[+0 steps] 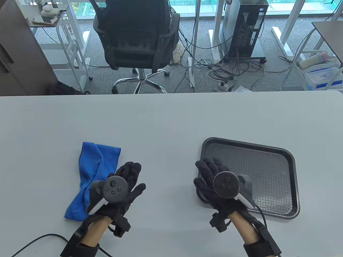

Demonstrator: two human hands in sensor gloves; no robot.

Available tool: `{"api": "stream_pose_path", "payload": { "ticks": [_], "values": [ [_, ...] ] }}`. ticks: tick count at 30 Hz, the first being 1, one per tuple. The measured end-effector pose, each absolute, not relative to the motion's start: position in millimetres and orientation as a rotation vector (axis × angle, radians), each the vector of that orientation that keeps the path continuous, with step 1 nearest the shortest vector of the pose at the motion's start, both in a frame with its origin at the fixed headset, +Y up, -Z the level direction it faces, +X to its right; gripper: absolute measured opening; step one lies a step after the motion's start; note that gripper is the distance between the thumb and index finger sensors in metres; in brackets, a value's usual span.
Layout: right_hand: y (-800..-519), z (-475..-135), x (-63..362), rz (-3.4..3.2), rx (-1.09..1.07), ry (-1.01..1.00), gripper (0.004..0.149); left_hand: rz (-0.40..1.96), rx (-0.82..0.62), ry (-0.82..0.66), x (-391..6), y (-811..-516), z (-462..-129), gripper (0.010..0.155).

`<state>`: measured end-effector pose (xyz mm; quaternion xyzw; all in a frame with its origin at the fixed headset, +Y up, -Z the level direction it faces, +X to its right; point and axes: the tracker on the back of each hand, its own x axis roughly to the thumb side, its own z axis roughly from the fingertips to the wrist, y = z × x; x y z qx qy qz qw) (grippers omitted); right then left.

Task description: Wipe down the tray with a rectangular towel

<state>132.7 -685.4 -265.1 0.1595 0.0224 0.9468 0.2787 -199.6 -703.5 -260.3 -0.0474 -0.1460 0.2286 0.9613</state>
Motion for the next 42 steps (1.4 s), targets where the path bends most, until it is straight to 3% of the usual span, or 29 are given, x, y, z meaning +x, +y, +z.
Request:
{"api": "stream_pose_path", "payload": {
  "ticks": [22,34,42],
  "values": [
    [-690.4,-271.3,140.9,2.548,0.364,0.120,0.065,0.452,-0.119,-0.298,-196.1,-704.9,-259.4,0.071],
    [-699.6,-305.6,244.6,2.606,-0.202,-0.033,0.065,0.448,-0.134,-0.303,-195.0,-705.5,-259.2,0.071],
    [-716.6,-303.0,312.4,2.586,-0.600,-0.060,0.067,0.455,-0.135,-0.309,-194.8,-705.6,-258.8,0.071]
  ]
}}
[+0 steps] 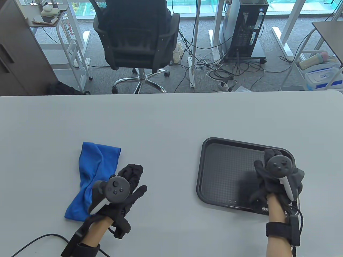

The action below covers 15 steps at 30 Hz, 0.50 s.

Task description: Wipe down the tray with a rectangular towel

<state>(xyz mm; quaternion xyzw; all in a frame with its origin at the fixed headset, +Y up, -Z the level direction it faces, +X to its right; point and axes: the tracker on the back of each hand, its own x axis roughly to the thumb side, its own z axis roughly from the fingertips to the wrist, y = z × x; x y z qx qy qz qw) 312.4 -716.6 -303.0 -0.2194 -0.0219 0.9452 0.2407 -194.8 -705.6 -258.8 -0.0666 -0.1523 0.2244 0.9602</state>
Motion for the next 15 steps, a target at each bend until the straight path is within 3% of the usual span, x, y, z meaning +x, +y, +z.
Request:
{"api": "stream_pose_path", "payload": {
  "ticks": [9,15],
  "values": [
    [-757.4,-285.0,362.7,2.394,-1.048,0.140,0.071,0.457,-0.134,-0.316,-194.3,-706.0,-257.7,0.071],
    [-764.8,-283.5,368.9,2.320,-1.109,0.205,0.070,0.460,-0.141,-0.312,-194.5,-706.4,-257.7,0.071]
  ]
}}
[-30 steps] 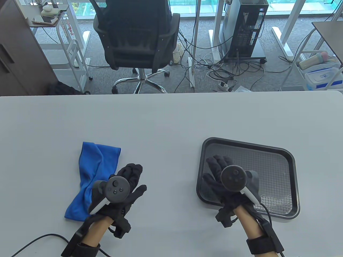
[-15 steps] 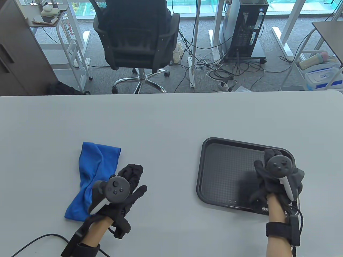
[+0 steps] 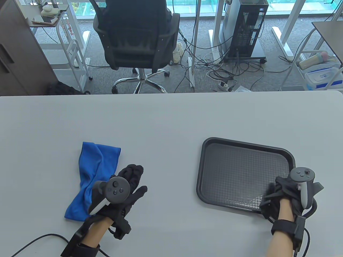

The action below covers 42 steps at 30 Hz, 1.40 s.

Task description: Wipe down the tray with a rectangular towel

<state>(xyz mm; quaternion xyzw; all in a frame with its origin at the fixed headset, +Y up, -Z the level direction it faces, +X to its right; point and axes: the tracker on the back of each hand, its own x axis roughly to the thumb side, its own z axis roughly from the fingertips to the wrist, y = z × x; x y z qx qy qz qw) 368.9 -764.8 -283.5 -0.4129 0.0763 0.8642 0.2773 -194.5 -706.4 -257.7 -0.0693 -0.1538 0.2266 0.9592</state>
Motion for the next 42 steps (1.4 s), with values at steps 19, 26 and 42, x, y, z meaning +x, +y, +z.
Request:
{"api": "stream_pose_path", "payload": {
  "ticks": [19,26,42],
  "values": [
    [-765.1,-298.7,342.5,2.518,-1.009,0.368,0.064,0.450,-0.152,-0.311,-193.9,-707.4,-258.1,0.071],
    [-766.9,-310.6,306.8,2.585,-0.789,0.476,0.064,0.450,-0.150,-0.310,-193.7,-707.7,-258.4,0.071],
    [-771.6,-317.9,217.1,2.618,-0.337,0.591,0.063,0.447,-0.150,-0.308,-192.8,-708.5,-258.7,0.071]
  ]
}}
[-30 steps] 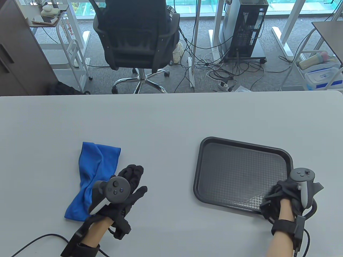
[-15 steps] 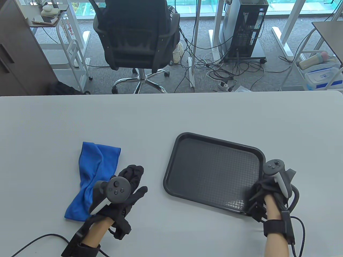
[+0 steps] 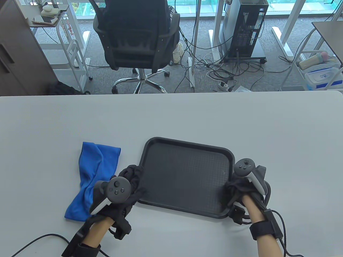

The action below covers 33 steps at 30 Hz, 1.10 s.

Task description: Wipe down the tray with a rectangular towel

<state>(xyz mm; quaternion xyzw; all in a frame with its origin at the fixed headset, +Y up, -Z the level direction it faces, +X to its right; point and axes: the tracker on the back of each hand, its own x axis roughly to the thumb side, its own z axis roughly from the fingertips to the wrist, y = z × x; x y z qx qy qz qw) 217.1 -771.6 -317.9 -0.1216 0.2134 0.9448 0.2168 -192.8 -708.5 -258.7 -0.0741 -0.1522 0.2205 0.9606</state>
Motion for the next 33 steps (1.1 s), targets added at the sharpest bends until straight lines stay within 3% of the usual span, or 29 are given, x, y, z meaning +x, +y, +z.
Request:
{"api": "stream_pose_path", "payload": {
  "ticks": [11,22,27,33],
  "values": [
    [-772.2,-311.3,175.2,2.665,-0.129,0.672,0.063,0.444,-0.152,-0.302,-192.8,-708.5,-258.8,0.071],
    [-772.4,-307.5,163.9,2.677,-0.085,0.707,0.064,0.441,-0.151,-0.289,-193.8,-707.8,-258.9,0.071],
    [-772.9,-307.3,165.3,2.651,-0.102,0.716,0.063,0.451,-0.098,-0.198,-207.4,-703.1,-264.2,0.071],
    [-771.7,-306.7,165.6,2.633,-0.124,0.713,0.062,0.503,-0.035,0.014,-249.6,-700.9,-275.9,0.072]
  ]
}}
